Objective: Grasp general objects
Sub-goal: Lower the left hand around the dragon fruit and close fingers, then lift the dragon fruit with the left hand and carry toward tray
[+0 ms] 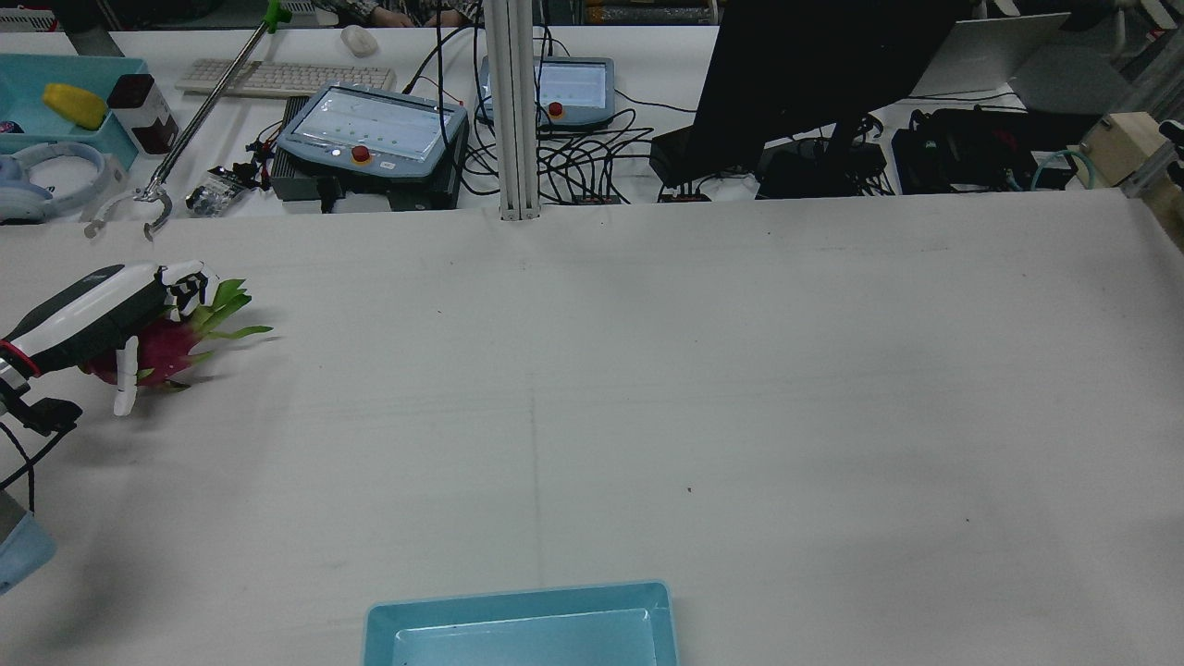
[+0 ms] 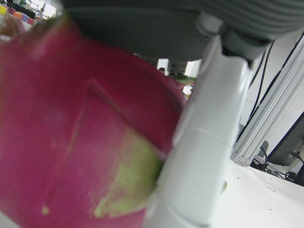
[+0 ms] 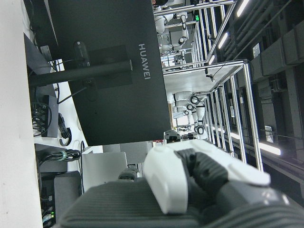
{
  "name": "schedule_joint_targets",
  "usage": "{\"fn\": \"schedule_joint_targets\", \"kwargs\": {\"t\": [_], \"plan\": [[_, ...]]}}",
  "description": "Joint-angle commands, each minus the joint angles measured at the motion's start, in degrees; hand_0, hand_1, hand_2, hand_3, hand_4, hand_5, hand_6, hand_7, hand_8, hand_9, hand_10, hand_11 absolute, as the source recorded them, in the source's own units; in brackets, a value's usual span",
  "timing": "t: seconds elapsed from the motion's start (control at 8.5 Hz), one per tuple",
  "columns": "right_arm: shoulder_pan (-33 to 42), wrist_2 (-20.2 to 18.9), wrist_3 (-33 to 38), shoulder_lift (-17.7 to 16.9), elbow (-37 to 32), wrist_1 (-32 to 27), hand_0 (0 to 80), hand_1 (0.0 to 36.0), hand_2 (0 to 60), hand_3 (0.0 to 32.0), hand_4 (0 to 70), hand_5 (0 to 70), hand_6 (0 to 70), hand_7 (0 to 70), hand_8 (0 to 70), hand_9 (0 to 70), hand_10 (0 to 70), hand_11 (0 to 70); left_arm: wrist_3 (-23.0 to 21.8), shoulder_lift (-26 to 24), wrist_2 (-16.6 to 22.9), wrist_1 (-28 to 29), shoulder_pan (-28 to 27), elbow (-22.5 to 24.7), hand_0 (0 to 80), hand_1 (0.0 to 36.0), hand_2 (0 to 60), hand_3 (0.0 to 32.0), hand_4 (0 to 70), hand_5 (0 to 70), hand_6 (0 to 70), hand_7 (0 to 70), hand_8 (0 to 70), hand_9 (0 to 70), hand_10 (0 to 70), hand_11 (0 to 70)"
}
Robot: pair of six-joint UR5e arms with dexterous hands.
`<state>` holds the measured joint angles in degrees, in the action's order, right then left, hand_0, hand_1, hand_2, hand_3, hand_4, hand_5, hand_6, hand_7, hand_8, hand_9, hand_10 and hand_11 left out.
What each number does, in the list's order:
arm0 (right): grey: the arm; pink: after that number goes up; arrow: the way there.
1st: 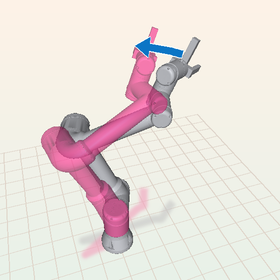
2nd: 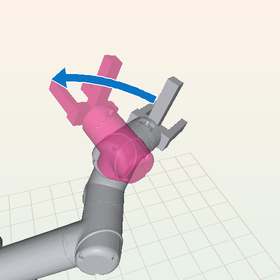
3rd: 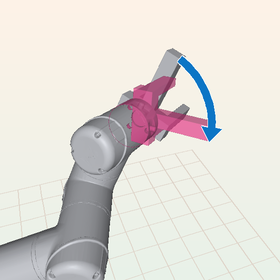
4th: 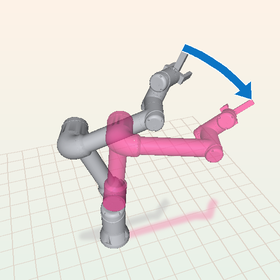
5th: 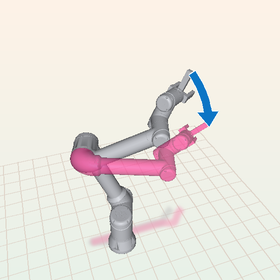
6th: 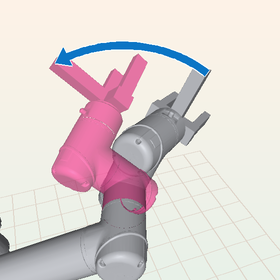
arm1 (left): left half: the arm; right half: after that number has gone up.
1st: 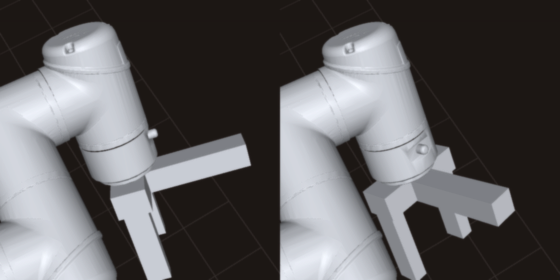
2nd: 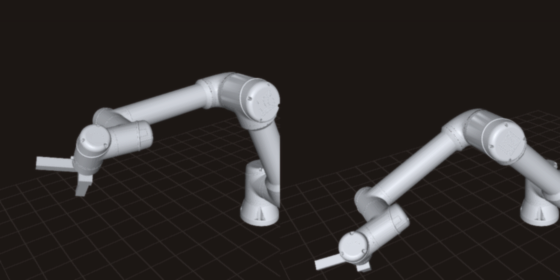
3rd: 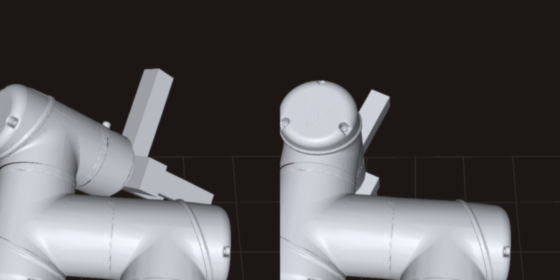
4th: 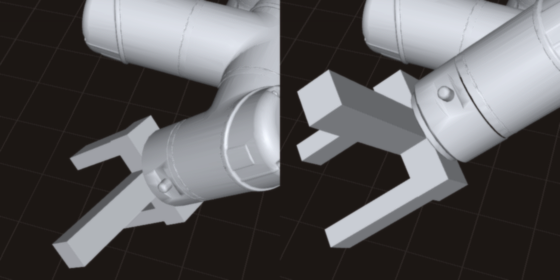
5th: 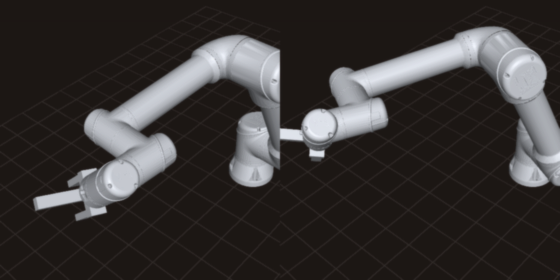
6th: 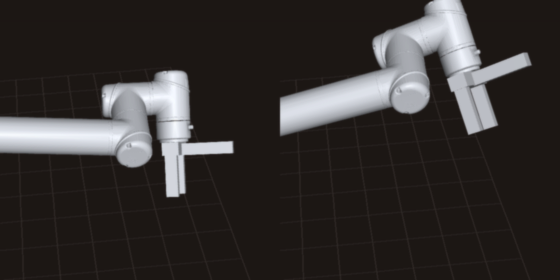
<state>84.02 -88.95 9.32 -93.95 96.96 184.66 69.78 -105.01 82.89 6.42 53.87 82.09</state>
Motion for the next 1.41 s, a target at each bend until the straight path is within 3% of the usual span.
{"fn": "schedule_joint_targets", "kwargs": {"t": [0.0,0.12,0.35,0.59,0.82,1.06,1.29], "plan": [[0.0,0.0,0.0,0.0,0.1,0.0,0.0,0.0,0.0,0.0,0.0,0.0,0.0,0.0,0.0,0.0,0.0,0.0,-0.3,0.1,0.0,1.0,0.1,0.3,80.0,36.0,60.0,4.6,0.7,70.0,51.6,70.0,66.9,70.0,70.0,70.0],[0.0,0.0,0.0,0.0,0.1,0.0,0.0,0.0,0.0,0.0,0.0,0.0,0.0,0.0,0.0,0.0,0.0,0.0,-0.5,0.1,0.0,1.1,0.2,0.4,80.0,36.0,60.0,0.8,2.8,70.0,55.7,70.0,70.0,70.0,70.0,70.0],[0.1,0.0,0.0,0.0,0.1,0.0,0.0,0.0,0.0,0.0,0.0,0.0,0.0,0.0,0.0,0.0,0.0,0.0,-1.1,0.6,0.5,1.1,0.4,3.1,80.0,36.0,60.0,2.4,2.6,70.0,54.4,70.0,69.1,70.0,70.0,70.0],[0.1,0.0,0.0,0.0,0.2,0.0,0.0,0.0,0.0,0.0,0.0,0.0,0.0,0.0,0.0,0.0,0.0,0.0,-8.0,0.9,0.9,1.8,0.4,5.8,80.0,36.0,60.0,2.6,2.7,70.0,53.9,70.0,68.9,70.0,70.0,70.0],[0.1,-0.1,0.0,0.0,0.3,0.0,0.0,0.0,0.0,0.0,0.0,0.0,0.0,0.0,0.0,0.0,0.0,0.0,-12.8,-0.1,6.9,1.9,0.0,7.7,80.0,36.0,60.0,2.8,3.1,70.0,53.9,70.0,69.0,70.0,70.0,70.0],[0.1,0.0,0.0,0.0,0.3,0.0,0.0,0.0,0.0,0.0,0.0,0.0,0.0,0.0,0.0,0.0,0.0,0.0,-20.3,-0.9,9.7,6.2,-0.1,7.9,80.0,36.0,60.0,0.0,6.5,70.0,55.4,70.0,68.3,70.0,70.0,70.0],[0.1,0.0,0.0,0.0,0.3,0.1,0.0,0.0,0.0,0.0,0.0,0.0,0.0,0.0,0.0,0.0,0.0,0.0,-24.7,-3.4,13.9,6.8,-0.1,10.9,80.0,36.0,60.0,0.0,10.1,70.0,60.3,70.0,70.0,70.0,70.0,70.0]]}}
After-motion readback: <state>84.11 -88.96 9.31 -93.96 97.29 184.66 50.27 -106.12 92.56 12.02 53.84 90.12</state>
